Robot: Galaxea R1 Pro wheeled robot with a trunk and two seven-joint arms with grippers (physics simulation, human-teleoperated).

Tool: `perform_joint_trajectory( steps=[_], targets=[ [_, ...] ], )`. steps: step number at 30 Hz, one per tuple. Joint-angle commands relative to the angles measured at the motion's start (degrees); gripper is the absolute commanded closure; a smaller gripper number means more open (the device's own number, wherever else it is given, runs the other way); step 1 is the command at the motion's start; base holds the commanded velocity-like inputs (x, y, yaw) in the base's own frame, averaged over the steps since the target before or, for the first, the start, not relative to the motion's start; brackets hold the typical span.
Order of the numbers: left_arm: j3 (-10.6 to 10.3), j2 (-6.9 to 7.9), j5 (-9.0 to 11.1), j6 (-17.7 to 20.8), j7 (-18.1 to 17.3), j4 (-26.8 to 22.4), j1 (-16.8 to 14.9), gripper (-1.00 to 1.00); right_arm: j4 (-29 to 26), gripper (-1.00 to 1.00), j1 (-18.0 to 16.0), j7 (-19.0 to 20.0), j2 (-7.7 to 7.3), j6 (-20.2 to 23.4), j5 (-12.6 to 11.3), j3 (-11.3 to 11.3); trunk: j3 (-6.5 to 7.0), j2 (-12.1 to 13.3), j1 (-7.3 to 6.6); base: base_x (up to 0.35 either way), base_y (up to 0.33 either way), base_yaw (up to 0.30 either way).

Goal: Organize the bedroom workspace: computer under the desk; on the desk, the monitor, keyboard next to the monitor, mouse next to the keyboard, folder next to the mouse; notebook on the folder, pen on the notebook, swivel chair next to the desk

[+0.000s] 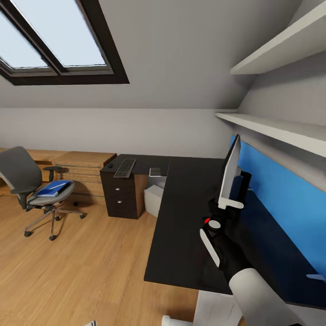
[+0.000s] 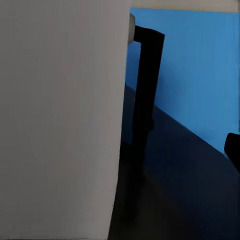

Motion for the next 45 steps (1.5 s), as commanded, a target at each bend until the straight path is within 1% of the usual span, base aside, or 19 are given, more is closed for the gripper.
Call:
perform_joint_trajectory(
  steps=[1, 10, 15, 19, 24, 26, 28, 40, 45],
  targets=[
    [-0.4, 0.03, -0.1, -0.3, 0.6, -0.2, -0.1, -1.0, 0.0, -1.0, 0.0, -0.4, -0.08, 0.4, -0.5, 0.2, -0.07, 0.0, 0.0, 0.0, -0.244, 0.0],
    [-0.4, 0.02, -0.1, -0.3, 0.6, -0.2, -0.1, -1.0, 0.0, -1.0, 0.0, -0.2, -0.24, 0.1, -0.7, 0.1, -0.07, 0.0, 0.0, 0.0, -0.267, 0.0],
    [-0.4, 0.04, -0.1, -0.2, 0.6, -0.2, -0.1, -1.0, 0.0, -1.0, 0.2, -0.1, -0.25, -0.6, -0.7, 0.1, -0.07, 0.0, 0.0, 0.0, -0.066, 0.0],
    [-0.4, 0.05, -0.1, -0.3, 0.6, -0.2, -0.1, -1.0, 0.0, -1.0, 0.6, -0.1, -0.25, -2.8, -0.8, 0.1, -0.07, 0.0, 0.0, 0.0, -0.004, 0.0],
    [-0.4, 0.04, -0.1, -0.3, 0.9, -0.2, -0.1, -1.0, 0.0, -1.0, 3.1, 0.1, -0.1, -6.0, -0.7, 0.3, -0.07, 0.0, 0.0, 0.0, 0.0, 0.0],
    [-0.4, 0.0, -0.1, -0.3, 0.9, -0.2, -0.1, -1.0, 0.0, -1.0, 3.8, 0.1, -0.08, -7.3, -0.6, 0.4, -0.07, 0.0, 0.0, 0.0, 0.0, 0.0],
    [-0.4, 0.06, -0.1, -0.3, 1.0, -0.2, -0.1, -1.0, -0.1, -1.0, 4.1, 0.2, -0.14, -7.8, -0.6, 0.3, -0.07, 0.0, 0.0, 0.0, 0.0, 0.0],
    [-0.4, 0.08, 0.0, -0.3, 0.9, -0.2, -0.1, -1.0, 0.0, -1.0, 4.7, -0.1, -0.08, -7.9, -0.5, 0.4, -0.07, 0.0, 0.0, -0.03, -0.038, 0.0],
    [-0.4, 0.3, 0.0, -0.3, 1.0, -0.2, -0.1, -1.0, 0.0, -1.0, 4.8, -0.1, -0.08, -7.9, -0.5, 0.4, -0.07, 0.0, 0.0, -0.033, -0.043, 0.0]
  ],
)
